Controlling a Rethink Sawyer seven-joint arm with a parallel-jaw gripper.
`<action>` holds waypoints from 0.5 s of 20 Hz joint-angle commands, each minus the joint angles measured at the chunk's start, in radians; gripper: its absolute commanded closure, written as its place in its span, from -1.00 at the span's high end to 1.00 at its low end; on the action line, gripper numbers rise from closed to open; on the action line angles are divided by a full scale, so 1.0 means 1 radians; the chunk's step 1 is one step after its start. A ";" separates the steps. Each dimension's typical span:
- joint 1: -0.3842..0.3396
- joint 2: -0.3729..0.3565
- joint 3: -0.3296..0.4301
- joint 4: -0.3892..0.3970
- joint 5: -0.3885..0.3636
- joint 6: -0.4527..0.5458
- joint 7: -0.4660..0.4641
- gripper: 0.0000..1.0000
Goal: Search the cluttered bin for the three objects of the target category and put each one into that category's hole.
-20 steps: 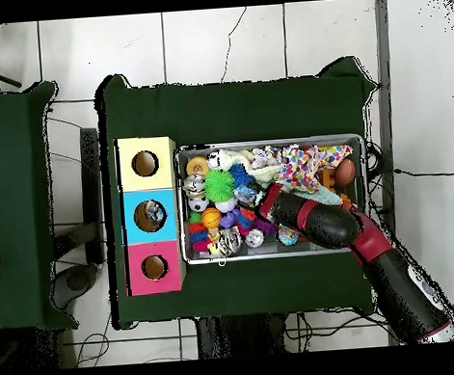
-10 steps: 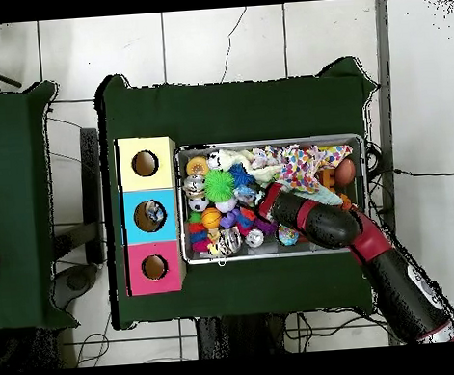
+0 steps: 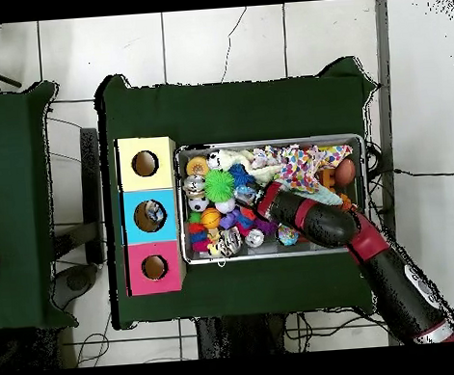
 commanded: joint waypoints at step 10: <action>0.038 0.040 -0.029 -0.137 -0.022 0.140 -0.249 1.00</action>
